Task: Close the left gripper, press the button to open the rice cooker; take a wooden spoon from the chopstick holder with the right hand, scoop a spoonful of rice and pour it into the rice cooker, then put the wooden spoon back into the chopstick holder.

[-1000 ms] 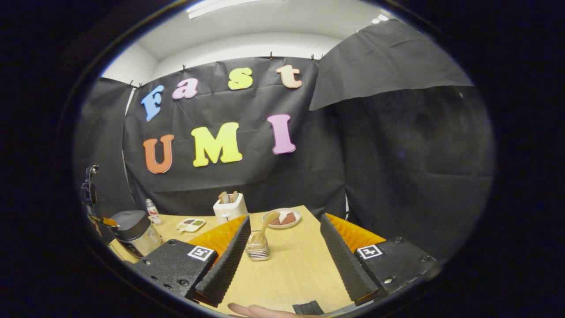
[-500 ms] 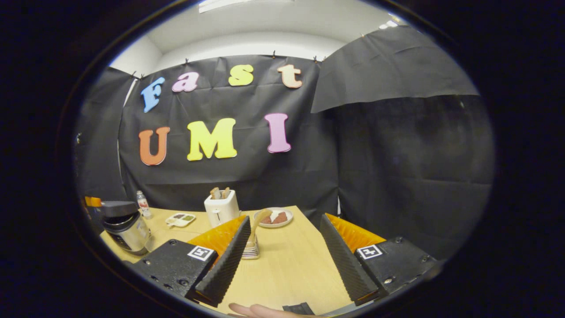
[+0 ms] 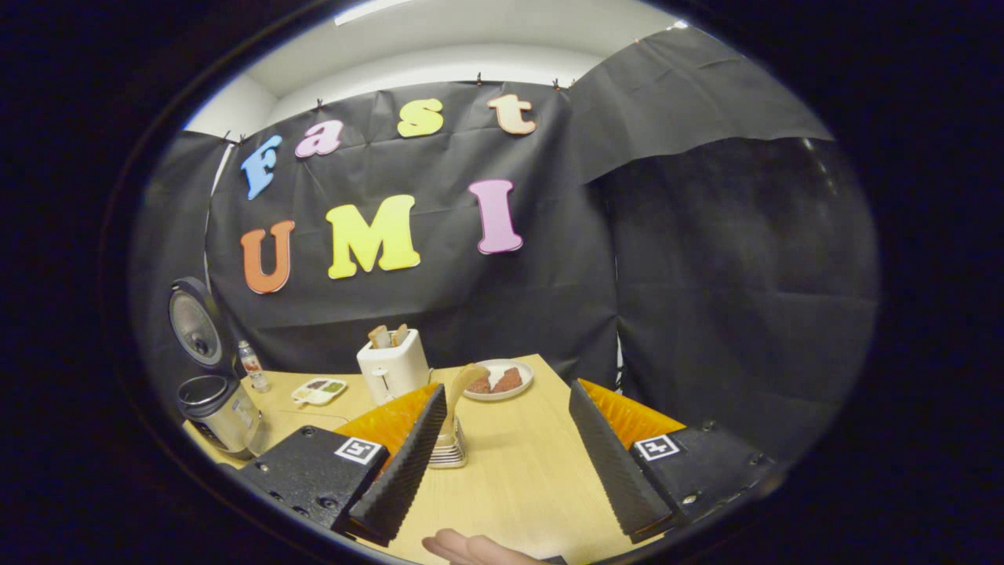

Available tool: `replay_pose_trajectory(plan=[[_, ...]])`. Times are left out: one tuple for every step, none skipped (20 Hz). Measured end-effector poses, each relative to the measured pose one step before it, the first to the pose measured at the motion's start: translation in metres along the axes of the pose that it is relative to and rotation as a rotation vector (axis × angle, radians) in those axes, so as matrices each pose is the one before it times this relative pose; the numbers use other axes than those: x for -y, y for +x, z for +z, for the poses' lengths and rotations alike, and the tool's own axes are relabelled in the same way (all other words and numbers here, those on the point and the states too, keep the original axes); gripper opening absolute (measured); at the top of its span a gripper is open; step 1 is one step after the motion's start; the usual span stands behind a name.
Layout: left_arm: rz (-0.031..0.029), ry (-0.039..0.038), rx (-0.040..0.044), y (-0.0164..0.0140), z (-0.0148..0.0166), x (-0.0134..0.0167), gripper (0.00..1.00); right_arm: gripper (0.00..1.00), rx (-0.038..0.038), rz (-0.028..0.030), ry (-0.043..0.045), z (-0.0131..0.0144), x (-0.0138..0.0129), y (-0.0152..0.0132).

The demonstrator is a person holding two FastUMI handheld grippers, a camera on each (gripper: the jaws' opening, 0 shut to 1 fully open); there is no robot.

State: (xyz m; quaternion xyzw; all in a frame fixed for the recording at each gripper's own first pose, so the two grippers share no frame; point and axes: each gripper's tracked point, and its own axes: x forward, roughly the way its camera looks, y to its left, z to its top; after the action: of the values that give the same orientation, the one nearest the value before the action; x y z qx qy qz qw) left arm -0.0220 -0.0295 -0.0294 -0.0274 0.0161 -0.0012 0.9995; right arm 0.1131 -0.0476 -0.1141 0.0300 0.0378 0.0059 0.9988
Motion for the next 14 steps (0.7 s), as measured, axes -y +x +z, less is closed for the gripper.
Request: replay_pose_trajectory(plan=[[-0.00486,0.0138,0.01304,-0.00755,0.0025,0.00236,0.94,1.0,-0.01178,0.03999,0.01378,-0.00378,-0.00754,0.01307],[0.00183,0.01628,0.01594,-0.0081,0.0019,-0.00062,0.94,0.95,-0.01313,0.03479,0.00324,-0.00648,-0.00335,0.01294],[0.00425,0.00987,0.0168,-0.00611,0.00326,-0.00196,0.94,0.94,-0.00689,0.02072,0.00432,-0.0037,0.00017,0.01379],[0.00124,0.00048,0.01389,-0.0071,0.00427,-0.00098,0.94,0.94,-0.00871,0.00902,-0.00048,-0.00422,0.00412,0.01376],[-0.00639,-0.00775,0.01202,-0.0087,0.00216,0.00217,0.94,0.93,-0.01369,0.00234,0.00476,-0.00481,0.00231,0.01283],[-0.01869,-0.01456,0.01284,-0.00685,0.00226,0.00506,0.94,0.93,-0.01328,0.01234,0.00513,-0.00613,-0.00252,0.01287],[-0.0212,-0.01633,0.01034,-0.00551,0.00184,0.00552,0.94,0.93,-0.00644,0.02655,0.00513,-0.0043,-0.00477,0.0133],[-0.00958,-0.01131,0.00558,-0.00375,0.00031,0.00059,0.94,0.93,0.00607,0.04251,0.00264,-0.00057,-0.00807,0.0132],[-0.00473,-0.00366,0.0026,-0.00489,0.00041,0.00058,0.94,0.98,0.00412,0.02326,0.0097,-0.00332,-0.00291,0.01276],[-0.00006,0.00154,0.00672,-0.00354,0.00039,-0.00093,0.94,0.97,-0.0057,-0.00091,0.00697,-0.00529,0.00589,0.01505],[0.00394,0.00206,0.00889,-0.00159,0.00049,-0.00129,0.94,0.89,-0.02618,-0.00818,0.0118,-0.01022,0.00253,0.01243],[0.00046,0.00012,0.00697,-0.0017,-0.0009,-0.00138,0.94,0.88,-0.03101,-0.01343,0.0138,-0.01204,0.00017,0.01021],[-0.00264,0.00048,0.00179,-0.00093,-0.00139,-0.00013,0.94,0.92,-0.00806,-0.01559,0.01572,-0.00438,0.00147,0.00904],[-0.00164,0.00156,0.0011,-0.00023,-0.00079,0.00107,0.94,0.92,0.00126,-0.00081,0.01488,-0.00081,-0.00321,0.00808]])
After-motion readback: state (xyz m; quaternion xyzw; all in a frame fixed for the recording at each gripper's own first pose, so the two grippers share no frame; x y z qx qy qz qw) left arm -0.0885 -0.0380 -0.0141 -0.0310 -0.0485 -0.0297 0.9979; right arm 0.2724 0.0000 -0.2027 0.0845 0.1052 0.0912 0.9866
